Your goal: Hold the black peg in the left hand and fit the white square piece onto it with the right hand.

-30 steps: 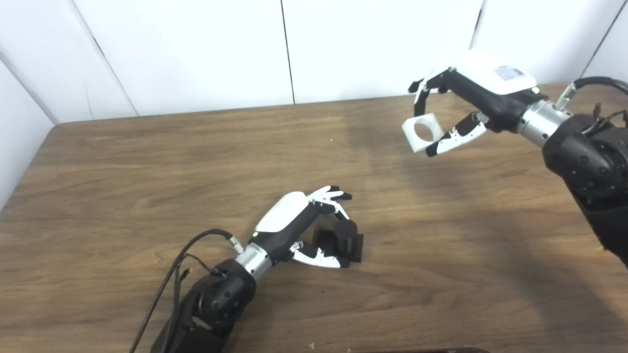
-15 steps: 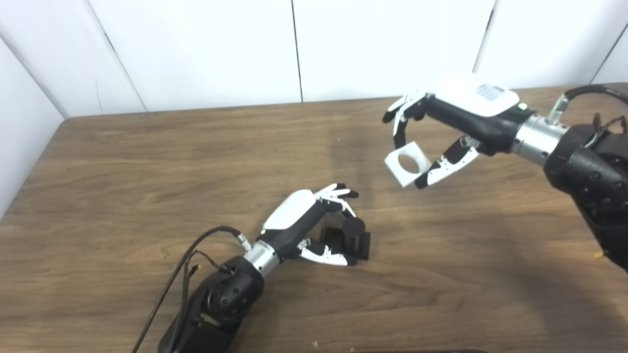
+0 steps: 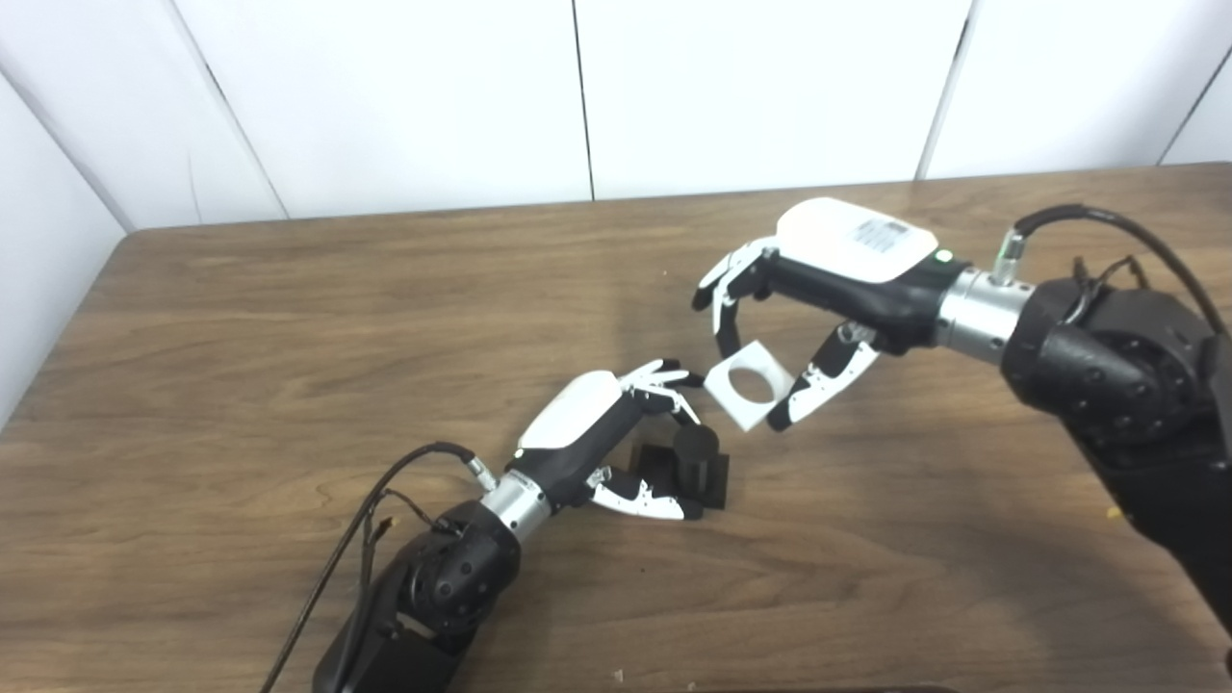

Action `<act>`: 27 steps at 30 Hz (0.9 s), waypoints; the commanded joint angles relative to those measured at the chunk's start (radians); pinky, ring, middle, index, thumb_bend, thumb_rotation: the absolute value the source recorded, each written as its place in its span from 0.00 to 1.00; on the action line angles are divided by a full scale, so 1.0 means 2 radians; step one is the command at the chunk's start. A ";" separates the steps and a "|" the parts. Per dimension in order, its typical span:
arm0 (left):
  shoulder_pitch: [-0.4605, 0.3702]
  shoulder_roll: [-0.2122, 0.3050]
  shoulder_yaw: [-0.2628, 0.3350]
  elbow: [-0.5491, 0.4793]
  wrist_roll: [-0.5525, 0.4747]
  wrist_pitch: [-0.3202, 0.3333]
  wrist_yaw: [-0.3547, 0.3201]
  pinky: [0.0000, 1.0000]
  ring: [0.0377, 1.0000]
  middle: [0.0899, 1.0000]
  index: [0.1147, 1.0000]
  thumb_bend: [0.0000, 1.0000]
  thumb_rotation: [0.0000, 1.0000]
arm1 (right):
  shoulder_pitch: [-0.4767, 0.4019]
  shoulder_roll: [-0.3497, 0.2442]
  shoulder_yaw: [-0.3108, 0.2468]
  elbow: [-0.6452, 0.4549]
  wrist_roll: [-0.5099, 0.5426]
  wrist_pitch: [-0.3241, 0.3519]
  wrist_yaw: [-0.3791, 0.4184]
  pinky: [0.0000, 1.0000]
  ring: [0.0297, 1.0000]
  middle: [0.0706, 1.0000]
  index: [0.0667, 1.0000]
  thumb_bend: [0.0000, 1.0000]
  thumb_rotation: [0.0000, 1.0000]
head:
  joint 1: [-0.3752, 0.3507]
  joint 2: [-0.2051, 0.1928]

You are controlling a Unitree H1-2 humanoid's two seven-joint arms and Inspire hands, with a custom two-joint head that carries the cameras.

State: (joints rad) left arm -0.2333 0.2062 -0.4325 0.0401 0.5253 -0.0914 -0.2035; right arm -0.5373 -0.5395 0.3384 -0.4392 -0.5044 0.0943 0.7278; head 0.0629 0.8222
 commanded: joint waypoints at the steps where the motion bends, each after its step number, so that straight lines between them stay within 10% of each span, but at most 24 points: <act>1: 0.008 0.006 -0.014 0.024 0.021 0.026 -0.022 0.94 0.97 0.88 0.43 0.52 0.08 | -0.023 0.002 0.000 0.004 -0.008 -0.017 -0.007 0.64 0.78 0.75 0.44 0.52 0.14 | 0.000 0.000; 27: 0.010 0.003 -0.017 0.018 0.022 0.032 -0.020 0.92 0.97 0.88 0.43 0.52 0.08 | -0.011 0.039 0.024 0.049 -0.024 -0.033 -0.008 0.67 0.78 0.75 0.44 0.52 0.14 | 0.010 0.009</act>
State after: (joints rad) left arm -0.2337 0.1979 -0.4397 0.0411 0.5277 -0.0823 -0.1958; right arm -0.5284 -0.4689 0.3932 -0.3380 -0.5557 0.0572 0.7358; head 0.0813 0.8391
